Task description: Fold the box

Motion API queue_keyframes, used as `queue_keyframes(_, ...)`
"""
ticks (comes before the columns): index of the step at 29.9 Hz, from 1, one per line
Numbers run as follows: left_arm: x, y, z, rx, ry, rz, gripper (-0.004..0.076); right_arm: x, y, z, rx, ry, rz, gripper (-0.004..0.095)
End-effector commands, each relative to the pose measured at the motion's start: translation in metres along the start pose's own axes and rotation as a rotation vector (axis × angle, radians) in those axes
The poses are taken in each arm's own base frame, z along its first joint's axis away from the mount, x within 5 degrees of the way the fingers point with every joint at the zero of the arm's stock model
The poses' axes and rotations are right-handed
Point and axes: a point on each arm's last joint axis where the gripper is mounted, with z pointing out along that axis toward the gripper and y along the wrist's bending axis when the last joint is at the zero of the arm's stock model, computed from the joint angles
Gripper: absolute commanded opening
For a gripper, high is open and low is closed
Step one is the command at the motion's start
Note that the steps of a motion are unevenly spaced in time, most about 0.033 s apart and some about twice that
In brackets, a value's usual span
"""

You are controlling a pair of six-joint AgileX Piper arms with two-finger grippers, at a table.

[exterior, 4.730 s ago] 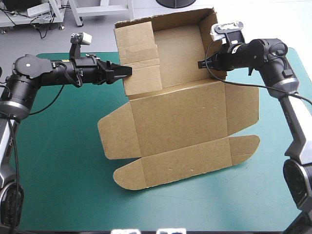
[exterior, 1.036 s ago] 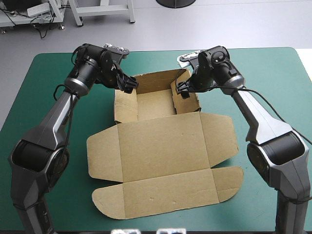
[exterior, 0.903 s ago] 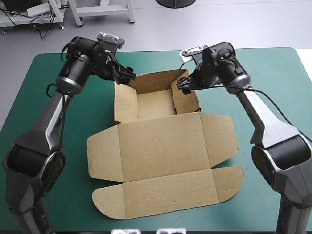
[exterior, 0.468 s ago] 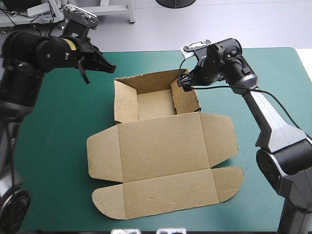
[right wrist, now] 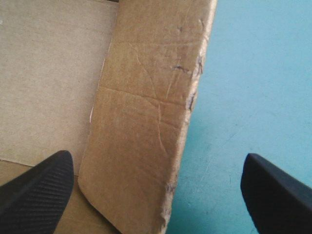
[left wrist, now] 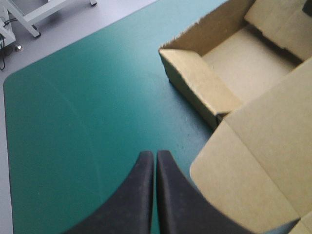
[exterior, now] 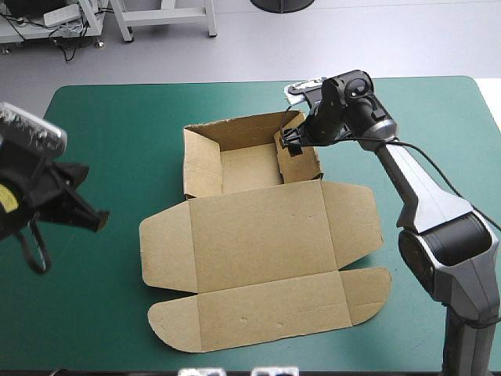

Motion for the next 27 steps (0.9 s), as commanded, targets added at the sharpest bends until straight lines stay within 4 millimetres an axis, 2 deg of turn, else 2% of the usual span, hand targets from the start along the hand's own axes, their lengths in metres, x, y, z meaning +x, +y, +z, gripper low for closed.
queue_keyframes(1,0.045,-0.006,-0.023,-0.012,0.027,-0.039,0.0002,-0.004,-0.002,-0.022,0.001,-0.058,-0.011,0.0863)
queue_keyframes(7,0.103,-0.018,-0.040,-0.005,-0.001,-0.142,0.0002,-0.009,-0.002,0.013,-0.003,-0.043,-0.024,0.0858)
queue_keyframes(11,0.127,-0.023,-0.046,-0.008,-0.024,-0.188,0.0002,-0.013,-0.002,0.039,0.001,-0.048,-0.026,0.0792)
queue_keyframes(14,0.136,-0.024,-0.047,-0.007,-0.030,-0.209,0.0003,-0.014,-0.002,0.054,0.002,-0.044,-0.030,0.0610)
queue_keyframes(19,0.138,-0.025,-0.047,-0.009,-0.033,-0.235,0.0003,-0.015,-0.003,0.065,0.012,-0.050,-0.053,0.0000)
queue_keyframes(24,0.138,-0.023,-0.047,-0.033,-0.031,-0.228,0.0002,-0.017,-0.010,0.064,0.087,-0.065,-0.099,-0.0020)
queue_keyframes(27,0.138,-0.022,-0.047,-0.035,-0.031,-0.228,0.0003,-0.018,-0.025,0.063,0.195,-0.062,-0.141,-0.0020)
